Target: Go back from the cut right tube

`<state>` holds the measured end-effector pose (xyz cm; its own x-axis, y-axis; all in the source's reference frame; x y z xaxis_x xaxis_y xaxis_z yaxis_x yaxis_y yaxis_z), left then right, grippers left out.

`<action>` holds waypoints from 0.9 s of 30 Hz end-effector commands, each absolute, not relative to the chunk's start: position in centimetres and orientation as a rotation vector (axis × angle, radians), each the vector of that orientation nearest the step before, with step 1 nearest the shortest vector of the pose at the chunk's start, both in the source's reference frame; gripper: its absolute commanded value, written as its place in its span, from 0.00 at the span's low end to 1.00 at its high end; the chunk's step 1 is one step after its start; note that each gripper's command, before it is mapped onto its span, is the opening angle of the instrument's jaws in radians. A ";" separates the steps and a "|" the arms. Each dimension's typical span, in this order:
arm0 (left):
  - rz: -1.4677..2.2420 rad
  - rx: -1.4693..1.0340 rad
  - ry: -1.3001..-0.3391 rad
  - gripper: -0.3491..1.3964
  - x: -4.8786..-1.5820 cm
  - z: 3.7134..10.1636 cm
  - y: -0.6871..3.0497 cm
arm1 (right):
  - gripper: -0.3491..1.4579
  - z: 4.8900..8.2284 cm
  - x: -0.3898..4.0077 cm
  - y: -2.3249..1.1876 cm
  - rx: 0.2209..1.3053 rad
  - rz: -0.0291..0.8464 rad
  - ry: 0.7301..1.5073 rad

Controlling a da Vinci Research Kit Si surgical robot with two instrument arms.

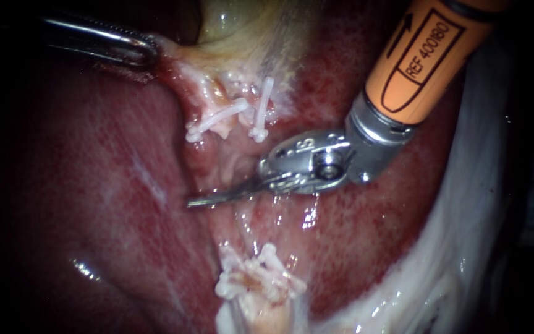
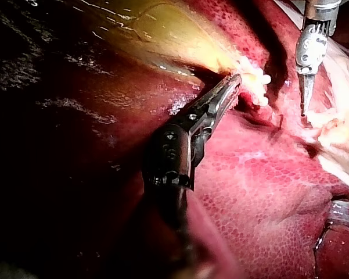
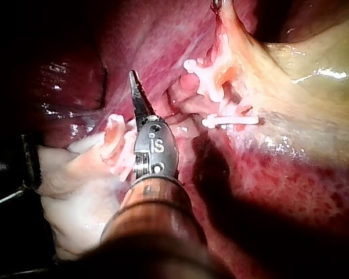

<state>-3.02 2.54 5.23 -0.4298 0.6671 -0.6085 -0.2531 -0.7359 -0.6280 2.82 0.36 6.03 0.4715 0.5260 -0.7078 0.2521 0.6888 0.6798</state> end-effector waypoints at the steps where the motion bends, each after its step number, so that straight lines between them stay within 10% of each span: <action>1: 2.180 -1.213 -0.612 0.00 -3.02 5.24 2.54 | 0.00 6.02 2.82 0.36 0.835 0.193 1.097; 5: 2.180 -1.214 -0.613 0.00 -3.02 5.24 2.54 | 0.00 6.00 2.82 0.33 0.852 0.216 1.064; 8: 2.180 -1.214 -0.613 0.00 -3.01 5.24 2.54 | 0.70 5.98 2.84 0.32 0.837 0.239 1.054; 10: 2.180 -1.214 -0.613 0.00 -3.01 5.24 2.54 | 0.89 5.97 2.85 0.32 0.809 0.260 1.060; 27: 2.181 -1.214 -0.614 0.00 -2.99 5.25 2.55 | 0.99 5.79 2.50 0.22 0.613 0.275 1.042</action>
